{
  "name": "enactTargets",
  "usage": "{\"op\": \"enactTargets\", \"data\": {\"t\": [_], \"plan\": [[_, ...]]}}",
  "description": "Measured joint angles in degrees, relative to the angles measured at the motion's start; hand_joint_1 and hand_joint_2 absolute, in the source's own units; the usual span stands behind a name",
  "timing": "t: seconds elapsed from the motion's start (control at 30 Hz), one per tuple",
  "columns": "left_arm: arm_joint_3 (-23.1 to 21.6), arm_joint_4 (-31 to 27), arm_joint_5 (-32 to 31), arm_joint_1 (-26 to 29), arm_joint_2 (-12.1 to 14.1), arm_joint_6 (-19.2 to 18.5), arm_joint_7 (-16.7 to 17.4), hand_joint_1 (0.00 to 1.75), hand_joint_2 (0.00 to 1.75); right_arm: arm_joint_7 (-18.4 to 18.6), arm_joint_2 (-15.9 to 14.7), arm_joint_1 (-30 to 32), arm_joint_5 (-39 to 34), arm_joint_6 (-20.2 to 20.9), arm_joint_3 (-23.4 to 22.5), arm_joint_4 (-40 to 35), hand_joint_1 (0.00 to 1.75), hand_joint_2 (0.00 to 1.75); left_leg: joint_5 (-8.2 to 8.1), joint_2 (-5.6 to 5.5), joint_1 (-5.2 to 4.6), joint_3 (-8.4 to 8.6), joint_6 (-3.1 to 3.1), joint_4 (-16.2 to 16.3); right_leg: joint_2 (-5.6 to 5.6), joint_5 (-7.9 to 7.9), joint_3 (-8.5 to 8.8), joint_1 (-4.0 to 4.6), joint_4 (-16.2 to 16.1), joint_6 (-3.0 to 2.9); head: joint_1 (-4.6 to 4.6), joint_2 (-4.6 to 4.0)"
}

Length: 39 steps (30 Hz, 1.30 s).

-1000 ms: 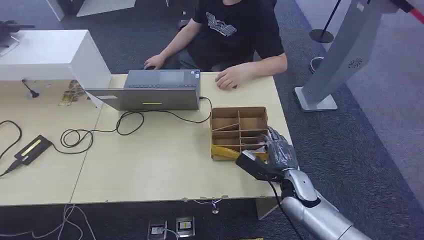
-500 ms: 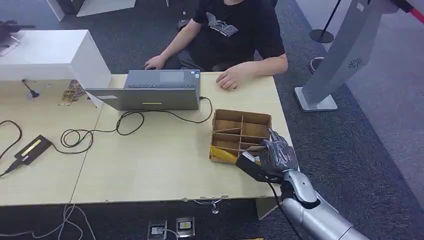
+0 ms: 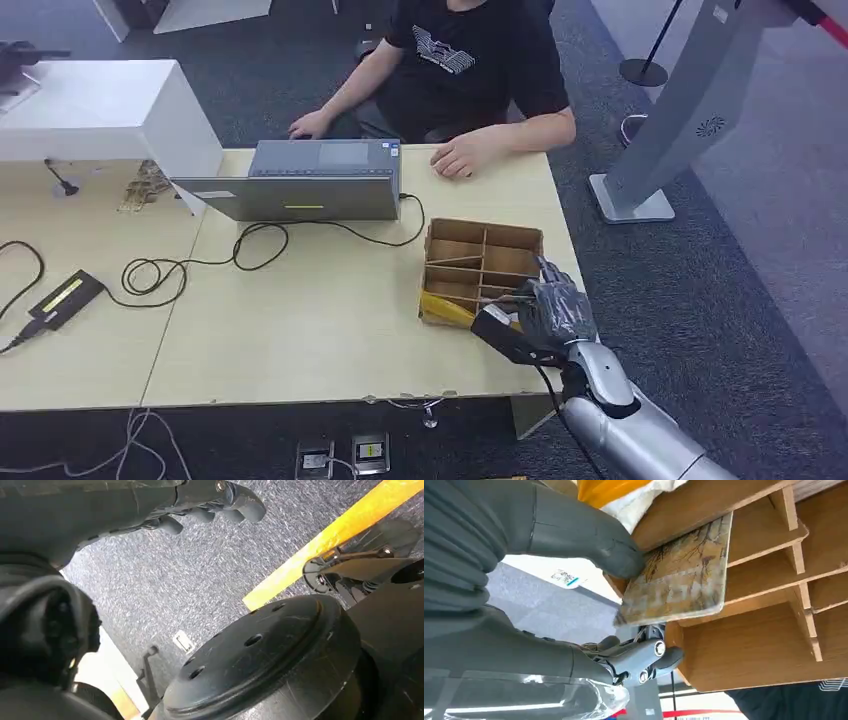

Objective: Pass the card to the sensor for recognition and then transmit it.

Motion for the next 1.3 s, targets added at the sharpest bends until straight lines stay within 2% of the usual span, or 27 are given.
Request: {"op": "enactTargets", "data": {"t": [0.97, 1.17, 1.3], "plan": [[0.0, -0.3, -0.4, -0.2, -0.3, 0.0, 0.0, 0.00, 0.00, -0.1, -1.0, -0.7, 0.4, -0.6, -0.5, -1.3, 0.00, 1.75, 0.00, 0.07, 0.00, 0.00, 0.00, 0.0, 0.04, 0.00, 0.00, 0.00, 0.0, 0.00, -0.02, 0.00], [0.0, -0.3, -0.4, -0.3, -0.3, 0.0, 0.0, 0.00, 0.00, 1.2, -2.1, -1.4, 0.3, -0.6, -1.6, -3.9, 0.00, 1.75, 0.00, 0.06, 0.00, 0.00, 0.00, 0.0, 0.04, 0.00, 0.00, 0.00, 0.0, 0.00, 0.00, 0.00], [0.0, -0.3, -0.4, -0.3, -0.3, 0.0, 0.0, 0.00, 0.00, 2.1, -3.2, -2.0, 0.3, 0.9, -2.4, -7.0, 0.00, 1.75, 0.00, 0.06, 0.00, -0.01, 0.00, 0.0, 0.04, 0.00, 0.00, 0.00, 0.0, 0.00, 0.00, 0.00]]}}
